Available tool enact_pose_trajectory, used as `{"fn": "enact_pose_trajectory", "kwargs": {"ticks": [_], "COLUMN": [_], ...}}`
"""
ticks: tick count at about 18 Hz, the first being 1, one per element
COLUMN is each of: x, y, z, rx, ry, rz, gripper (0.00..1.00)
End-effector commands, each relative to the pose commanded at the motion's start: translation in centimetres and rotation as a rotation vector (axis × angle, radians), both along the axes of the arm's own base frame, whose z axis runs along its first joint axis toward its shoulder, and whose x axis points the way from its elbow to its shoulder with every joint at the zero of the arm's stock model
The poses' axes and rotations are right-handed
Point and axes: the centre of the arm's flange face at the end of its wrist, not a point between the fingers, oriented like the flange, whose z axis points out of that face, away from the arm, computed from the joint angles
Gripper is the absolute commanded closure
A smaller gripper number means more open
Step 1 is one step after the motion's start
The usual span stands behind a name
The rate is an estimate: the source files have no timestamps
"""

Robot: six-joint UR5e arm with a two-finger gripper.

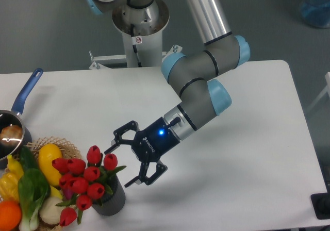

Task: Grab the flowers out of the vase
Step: 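Lower the open gripper around the tulip stems above the grey vase, then close the gripper on the tulip stems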

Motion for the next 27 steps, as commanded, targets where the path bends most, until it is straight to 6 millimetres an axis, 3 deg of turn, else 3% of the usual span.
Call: {"fn": "enact_pose_trajectory", "kwargs": {"ticks": [3,5,6,8,10,17,27], "x": [0.9,1.2,1.2,1.1,1.1,0.8,2.0], "y": [0.8,0.9,0.9,0.9,0.9,0.5,-0.7], "z": [-0.6,-0.9,-0.9,-0.9,-0.8,0.1,6.4], "rx": [-0.004,-0.007,-0.007,-0.008,-0.009,-0.004,0.025], "ry": [-0.005,-0.006,-0.006,-0.005,-0.001,0.005,-0.019], "rz": [-0.019,-0.024,-0.024,-0.022,-0.022,-0.013,0.015], "gripper": [0.24,0.42,0.59,0.8,0.89,0.9,0.9]}}
